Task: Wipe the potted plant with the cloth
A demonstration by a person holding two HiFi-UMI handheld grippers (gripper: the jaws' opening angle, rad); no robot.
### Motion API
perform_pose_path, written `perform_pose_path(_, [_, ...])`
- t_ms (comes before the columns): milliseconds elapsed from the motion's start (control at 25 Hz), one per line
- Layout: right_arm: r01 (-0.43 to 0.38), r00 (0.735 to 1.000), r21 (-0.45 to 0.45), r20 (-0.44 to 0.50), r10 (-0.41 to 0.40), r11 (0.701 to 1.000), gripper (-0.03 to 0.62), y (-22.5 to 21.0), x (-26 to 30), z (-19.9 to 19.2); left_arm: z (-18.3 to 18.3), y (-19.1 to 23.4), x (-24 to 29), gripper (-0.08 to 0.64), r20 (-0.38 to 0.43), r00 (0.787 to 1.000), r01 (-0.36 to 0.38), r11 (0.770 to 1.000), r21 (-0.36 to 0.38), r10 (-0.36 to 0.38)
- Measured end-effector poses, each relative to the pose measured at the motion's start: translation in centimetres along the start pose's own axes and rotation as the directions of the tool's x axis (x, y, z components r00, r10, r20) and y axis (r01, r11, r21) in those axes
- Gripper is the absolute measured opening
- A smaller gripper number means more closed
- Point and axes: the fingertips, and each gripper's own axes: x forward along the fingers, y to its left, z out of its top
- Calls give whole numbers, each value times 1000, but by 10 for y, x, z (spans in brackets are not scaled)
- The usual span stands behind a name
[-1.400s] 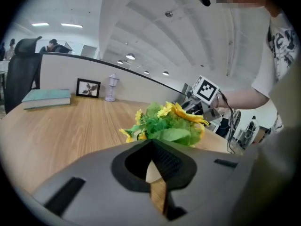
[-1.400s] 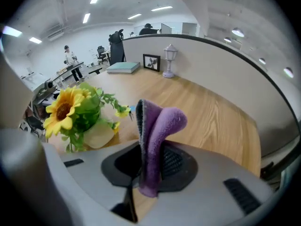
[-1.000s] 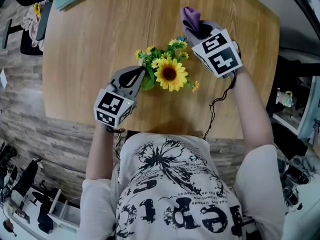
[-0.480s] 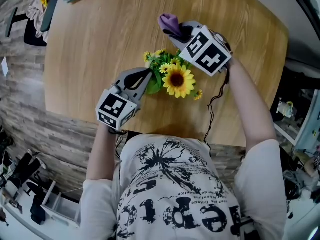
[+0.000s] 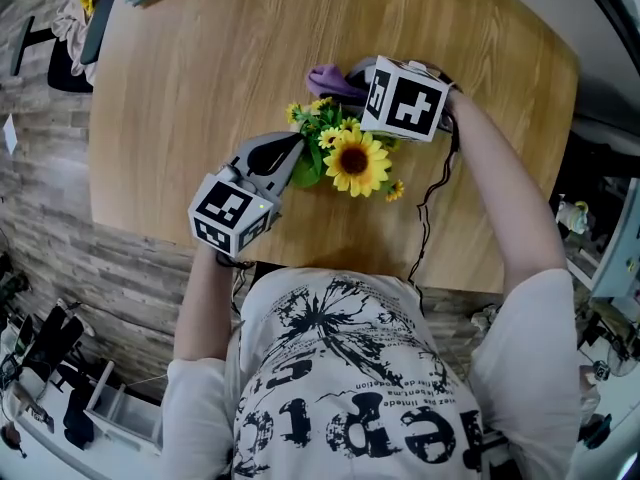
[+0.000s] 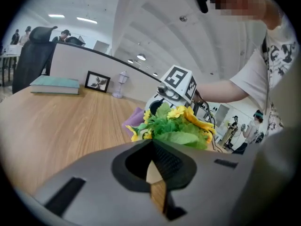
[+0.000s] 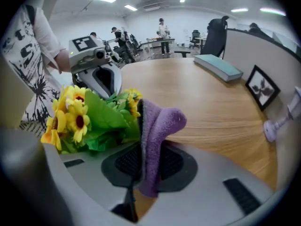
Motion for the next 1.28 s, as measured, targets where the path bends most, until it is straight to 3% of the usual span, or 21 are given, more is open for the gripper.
perform_pose_path(120, [-41, 999, -101, -34, 38, 994, 71, 3, 2, 2, 1, 1, 1, 2, -31, 999, 9, 1000, -4, -9])
perform_pose_path(280, [-93, 992, -253, -109, 67, 963, 69, 5, 1, 3, 3, 2, 1, 2, -26, 1000, 6, 1000, -12, -6])
perform_pose_path(400, [-104, 985, -308, -160, 56, 946, 69, 7, 0, 0, 4, 3, 2, 2, -13, 1000, 0, 1000, -21, 0])
perform_pose_path(1000, [-176, 960, -313, -265, 92, 933, 69, 36, -7, -47, 0, 5, 1, 2, -12, 1000, -10, 1000, -29, 10])
perform_pose_path(1280, [-186, 963, -247, -240, 126, 951, 69, 52, -12, -71, 0, 10, -3, 2, 45, 999, 0, 990, -144, 7])
